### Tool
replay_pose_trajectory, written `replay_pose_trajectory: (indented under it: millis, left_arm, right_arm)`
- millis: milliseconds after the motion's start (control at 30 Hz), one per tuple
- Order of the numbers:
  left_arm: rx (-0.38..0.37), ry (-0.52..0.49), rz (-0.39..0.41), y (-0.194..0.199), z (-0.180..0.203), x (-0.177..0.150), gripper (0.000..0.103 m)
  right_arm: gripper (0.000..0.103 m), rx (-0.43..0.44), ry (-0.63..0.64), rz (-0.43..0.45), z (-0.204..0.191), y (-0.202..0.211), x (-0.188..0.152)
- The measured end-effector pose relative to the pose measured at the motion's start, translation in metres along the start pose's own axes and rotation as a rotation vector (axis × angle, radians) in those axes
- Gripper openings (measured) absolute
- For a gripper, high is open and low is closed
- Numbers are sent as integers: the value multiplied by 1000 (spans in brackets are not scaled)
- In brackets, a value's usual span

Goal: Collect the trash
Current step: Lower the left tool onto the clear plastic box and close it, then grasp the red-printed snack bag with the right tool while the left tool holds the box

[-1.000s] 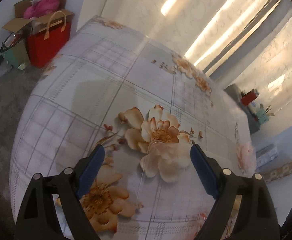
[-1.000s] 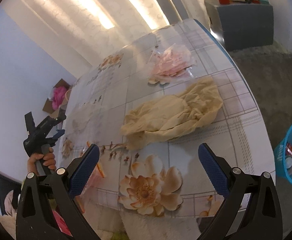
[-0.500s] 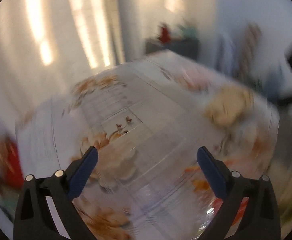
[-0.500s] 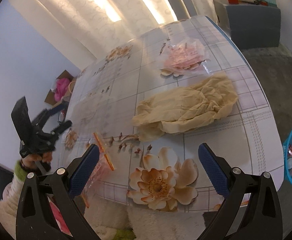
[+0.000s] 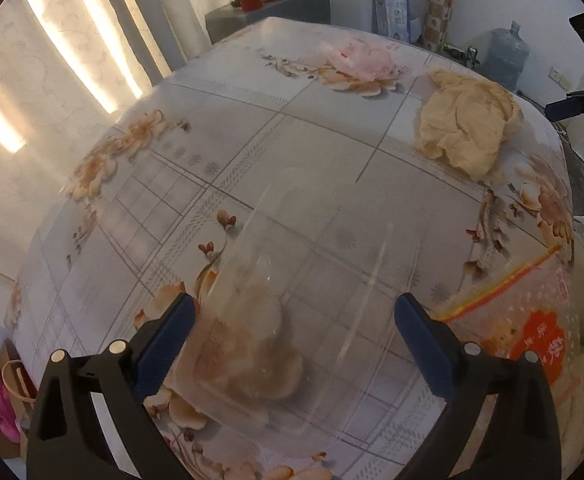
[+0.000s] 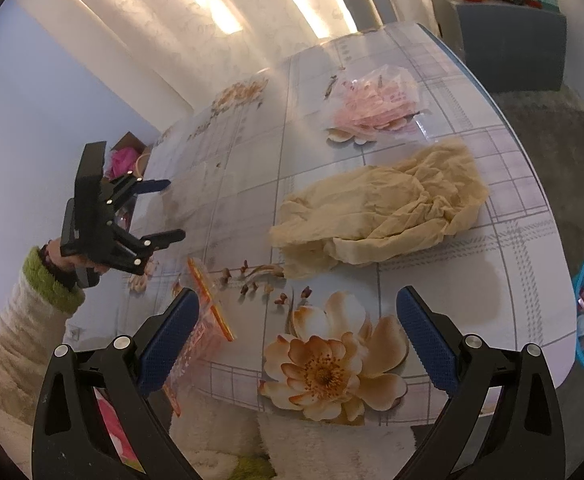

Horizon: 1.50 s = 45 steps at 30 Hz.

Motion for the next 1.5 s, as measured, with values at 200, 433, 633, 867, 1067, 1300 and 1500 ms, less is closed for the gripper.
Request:
replay_pose_trajectory:
  millis: [200, 433, 633, 867, 1067, 1300, 1500]
  left_arm:
    - [32, 26, -25, -9, -8, 5, 99]
    - [103, 420, -41, -8, -39, -8, 99]
    - [61, 649, -12, -8, -49, -26, 99]
    - [55, 718, 25, -7, -46, -32, 99]
    - [78, 748, 44, -4, -42, -37, 99]
    - [100, 775, 65, -2, -41, -39, 99]
    - [112, 794, 73, 1, -29, -44, 99]
  right_arm:
    - [95, 7, 17, -15, -8, -5, -3]
    - [95, 33, 14, -40, -18, -8, -11]
    - [95, 217, 14, -171, -62, -19, -44]
    - [91, 350, -19, -335, -98, -34, -86]
    - [81, 419, -136, -487, -108, -51, -118]
    - [72, 413, -185, -530, -117, -76, -143]
    - [50, 391, -190, -514, -119, -87, -148]
Point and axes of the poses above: each gripper's, at about its wrist camera, not at the fingertips, and y roughly against the way its jaws point, z to its right, x to its top, the point moved 9 cm from there along -y, roughly the way its jaws point, and after that the axes turned 9 degrees about -x, right-handed, at the moved point
